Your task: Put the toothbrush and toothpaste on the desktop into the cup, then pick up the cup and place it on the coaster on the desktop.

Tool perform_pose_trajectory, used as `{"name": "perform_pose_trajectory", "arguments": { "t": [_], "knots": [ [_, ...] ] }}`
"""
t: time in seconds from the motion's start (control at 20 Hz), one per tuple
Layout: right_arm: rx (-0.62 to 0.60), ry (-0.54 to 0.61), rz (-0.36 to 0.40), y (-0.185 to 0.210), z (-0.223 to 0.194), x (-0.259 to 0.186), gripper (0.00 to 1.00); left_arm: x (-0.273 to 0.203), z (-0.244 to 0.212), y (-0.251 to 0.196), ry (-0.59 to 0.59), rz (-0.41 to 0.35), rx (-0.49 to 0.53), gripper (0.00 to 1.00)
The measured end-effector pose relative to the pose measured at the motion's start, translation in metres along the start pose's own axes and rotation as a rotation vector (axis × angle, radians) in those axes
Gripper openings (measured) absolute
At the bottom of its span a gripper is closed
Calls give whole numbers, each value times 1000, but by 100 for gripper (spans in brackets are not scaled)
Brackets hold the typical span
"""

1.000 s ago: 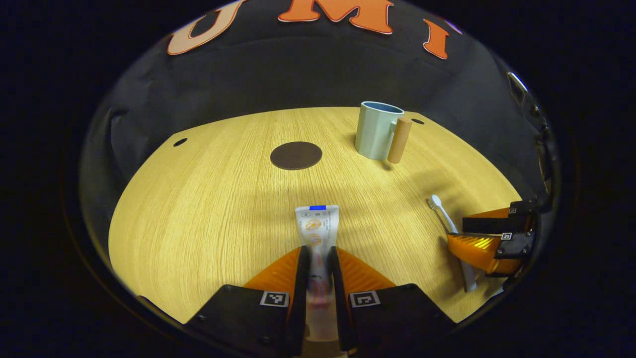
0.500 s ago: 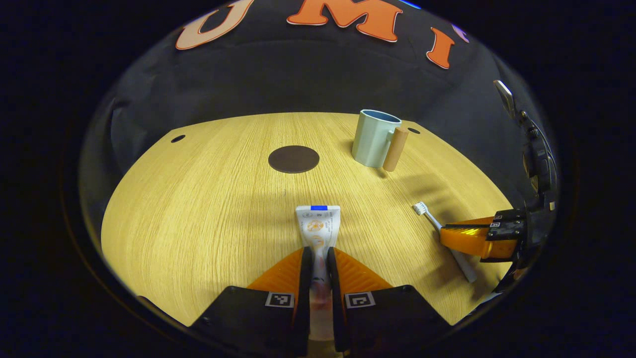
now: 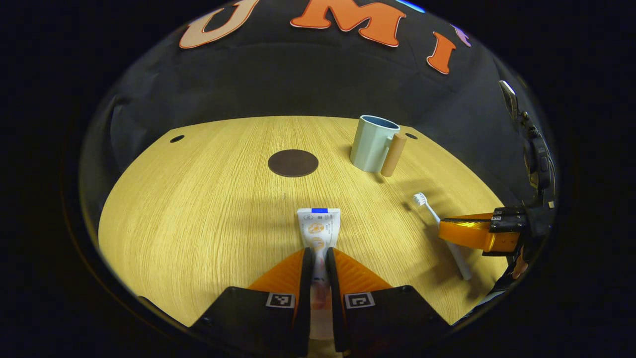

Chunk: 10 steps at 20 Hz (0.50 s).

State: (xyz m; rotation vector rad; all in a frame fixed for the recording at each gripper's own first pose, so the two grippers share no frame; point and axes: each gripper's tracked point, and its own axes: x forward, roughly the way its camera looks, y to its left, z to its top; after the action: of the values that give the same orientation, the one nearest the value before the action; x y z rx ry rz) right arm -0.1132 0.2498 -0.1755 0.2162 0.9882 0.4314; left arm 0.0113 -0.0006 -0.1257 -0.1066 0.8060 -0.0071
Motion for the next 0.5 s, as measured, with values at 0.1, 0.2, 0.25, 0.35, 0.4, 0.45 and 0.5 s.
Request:
{"name": "perform_pose_trajectory", "arguments": {
  "t": [0.1, 0.2, 0.25, 0.35, 0.4, 0.45, 0.5],
  "knots": [
    [-4, -20, 9, 0, 7, -2, 6, -3, 2, 1, -7, 6, -26, 16],
    [-6, -48, 20, 2, 17, -5, 6, -4, 4, 1, -6, 3, -37, 16],
    [-5, -64, 27, 2, 23, -7, 6, -5, 6, 0, -15, -3, -38, 16],
    [-1, -99, 39, 3, 34, -10, 6, -12, 11, 1, -41, -18, -43, 16],
    [1, -118, 41, 3, 40, -12, 6, -17, 14, 2, -54, -23, -46, 16],
    [1, -139, 39, 3, 48, -13, 6, -20, 16, 3, -64, -26, -46, 16],
    [1, -159, 39, 2, 55, -15, 6, -19, 17, 2, -71, -28, -43, 16]
  ]
}}
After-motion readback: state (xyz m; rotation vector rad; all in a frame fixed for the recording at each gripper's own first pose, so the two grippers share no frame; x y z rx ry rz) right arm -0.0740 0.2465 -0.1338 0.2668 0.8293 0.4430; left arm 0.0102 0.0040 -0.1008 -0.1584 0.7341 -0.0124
